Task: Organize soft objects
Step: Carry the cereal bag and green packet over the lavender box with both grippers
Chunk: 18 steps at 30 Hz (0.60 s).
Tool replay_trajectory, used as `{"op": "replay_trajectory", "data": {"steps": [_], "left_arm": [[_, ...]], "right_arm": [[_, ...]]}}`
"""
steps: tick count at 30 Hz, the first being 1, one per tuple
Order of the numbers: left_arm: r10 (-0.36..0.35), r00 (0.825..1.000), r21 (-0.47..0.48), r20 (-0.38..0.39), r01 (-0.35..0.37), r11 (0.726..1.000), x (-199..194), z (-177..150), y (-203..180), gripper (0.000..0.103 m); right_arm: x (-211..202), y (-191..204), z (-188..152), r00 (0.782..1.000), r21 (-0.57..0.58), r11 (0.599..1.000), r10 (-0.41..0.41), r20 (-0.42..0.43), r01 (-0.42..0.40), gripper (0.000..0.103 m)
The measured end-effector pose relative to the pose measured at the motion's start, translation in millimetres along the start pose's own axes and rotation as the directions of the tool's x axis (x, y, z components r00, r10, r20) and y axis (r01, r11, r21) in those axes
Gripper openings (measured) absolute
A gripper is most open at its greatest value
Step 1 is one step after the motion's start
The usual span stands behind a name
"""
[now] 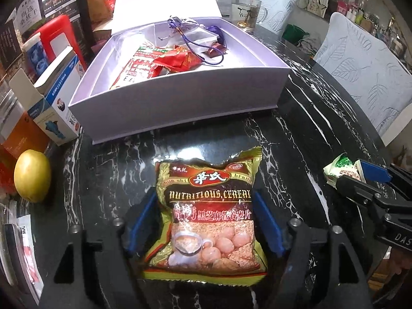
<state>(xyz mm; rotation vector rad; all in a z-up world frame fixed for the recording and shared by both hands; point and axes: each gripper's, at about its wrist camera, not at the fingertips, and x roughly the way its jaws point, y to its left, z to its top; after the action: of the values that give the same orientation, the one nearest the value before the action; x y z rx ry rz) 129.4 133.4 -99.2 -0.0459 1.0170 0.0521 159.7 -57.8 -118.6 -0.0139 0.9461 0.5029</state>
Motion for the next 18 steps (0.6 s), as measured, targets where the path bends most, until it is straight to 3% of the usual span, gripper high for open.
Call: {"op": "replay_trajectory", "data": {"steps": [5, 7, 8, 9, 10, 14, 18], "left_arm": [[0.000, 1.000, 0.000, 0.029, 0.000, 1.000, -1, -3, 1, 0.076], [0.001, 0.999, 0.001, 0.035, -0.001, 1.000, -1, -4, 1, 0.076], [0.000, 0.999, 0.002, 0.038, 0.000, 1.000, -1, -5, 1, 0.071], [-0.002, 0.999, 0.006, 0.048, 0.002, 1.000, -2, -5, 1, 0.067], [-0.002, 0.999, 0.007, 0.053, 0.002, 1.000, -4, -6, 0, 0.060], [-0.015, 0.999, 0.024, 0.051, 0.013, 1.000, -6, -7, -2, 0.053], [-0.066, 0.997, 0.028, 0.036, 0.065, 0.997, -11, -11, -6, 0.051]], "right_arm": [[2, 8, -3, 0.999, -0.045, 0.998, -0.044, 0.002, 0.044, 0.059], [2, 10, -4, 0.999, -0.067, 0.996, -0.054, 0.006, 0.055, 0.052], [2, 13, -6, 0.998, -0.093, 0.994, -0.061, 0.010, 0.062, 0.042], [2, 15, -7, 0.997, -0.108, 0.991, -0.072, 0.015, 0.073, 0.039], [2, 15, -8, 0.997, -0.114, 0.991, -0.073, 0.018, 0.075, 0.038], [1, 16, -10, 0.997, -0.141, 0.987, -0.070, 0.024, 0.073, 0.035], [-3, 13, -13, 0.999, -0.110, 0.994, -0.023, 0.022, 0.025, 0.034]]}}
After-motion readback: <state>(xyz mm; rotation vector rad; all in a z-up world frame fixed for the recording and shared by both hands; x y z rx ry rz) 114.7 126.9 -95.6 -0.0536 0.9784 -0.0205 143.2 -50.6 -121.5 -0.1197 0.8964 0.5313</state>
